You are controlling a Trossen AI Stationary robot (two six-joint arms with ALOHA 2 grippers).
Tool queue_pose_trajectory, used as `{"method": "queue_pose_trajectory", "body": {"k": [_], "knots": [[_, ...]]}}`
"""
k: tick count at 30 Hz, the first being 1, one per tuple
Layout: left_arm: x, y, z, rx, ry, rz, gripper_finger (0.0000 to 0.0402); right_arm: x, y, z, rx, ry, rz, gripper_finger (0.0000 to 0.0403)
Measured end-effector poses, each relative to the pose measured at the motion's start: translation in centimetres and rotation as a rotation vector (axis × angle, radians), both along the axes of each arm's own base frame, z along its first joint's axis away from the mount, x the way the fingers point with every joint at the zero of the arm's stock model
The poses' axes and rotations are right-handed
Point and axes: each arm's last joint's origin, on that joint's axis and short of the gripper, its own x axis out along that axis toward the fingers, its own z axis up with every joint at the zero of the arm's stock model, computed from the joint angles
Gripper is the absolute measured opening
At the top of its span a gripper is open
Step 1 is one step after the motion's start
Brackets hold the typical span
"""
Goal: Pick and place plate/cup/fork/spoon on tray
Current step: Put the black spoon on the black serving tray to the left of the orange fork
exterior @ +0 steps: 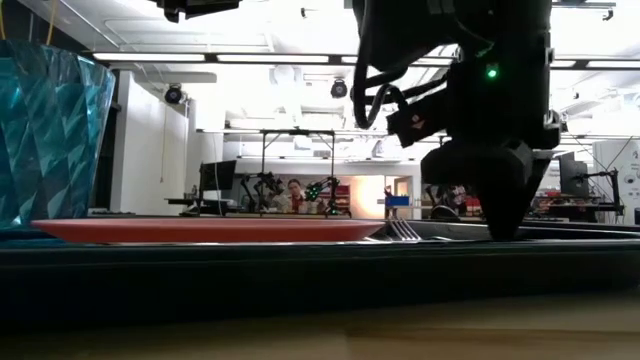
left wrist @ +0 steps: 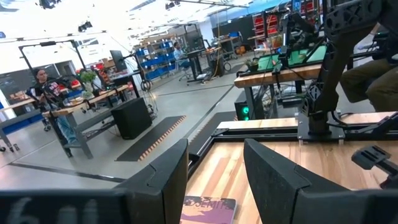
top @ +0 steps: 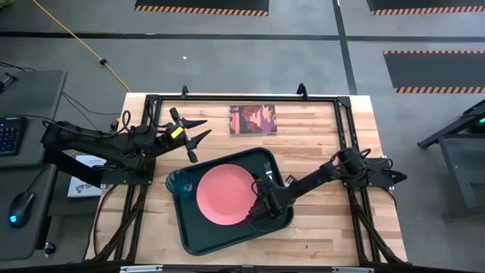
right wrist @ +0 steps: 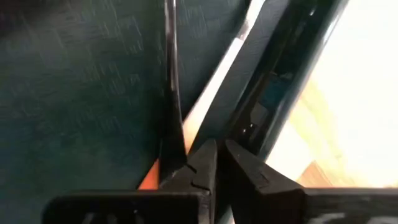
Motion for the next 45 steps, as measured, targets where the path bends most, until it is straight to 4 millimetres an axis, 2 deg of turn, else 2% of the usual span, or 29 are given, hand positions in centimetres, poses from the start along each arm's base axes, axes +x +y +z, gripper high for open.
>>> {"method": "queue_pose_trajectory", "body": {"k": [4, 23, 32, 42, 45], "knots": [[0.0, 0.0, 0.0, 0.000, 0.000, -0.001, 0.0145, 0.1, 0.2, -0.1, 0.043, 0.002, 0.011, 0.0003], [0.0, 0.0, 0.0, 0.000, -0.001, -0.001, 0.0145, 0.4, 0.5, 0.4, 0.086, -0.049, 0.022, 0.0000], [0.0, 0.0, 0.0, 0.000, 0.000, -0.001, 0.0145, 1.6, 1.0, 0.3, 0.150, -0.162, 0.075, 0.0000], [0.0, 0.0, 0.0, 0.000, -0.001, -0.001, 0.0145, 1.7, 1.0, 0.3, 0.145, -0.167, 0.095, 0.0000], [0.0, 0.0, 0.0, 0.000, -0.001, -0.001, 0.0145, 2.1, 1.4, 0.9, 0.147, -0.190, 0.124, 0.0000]]}}
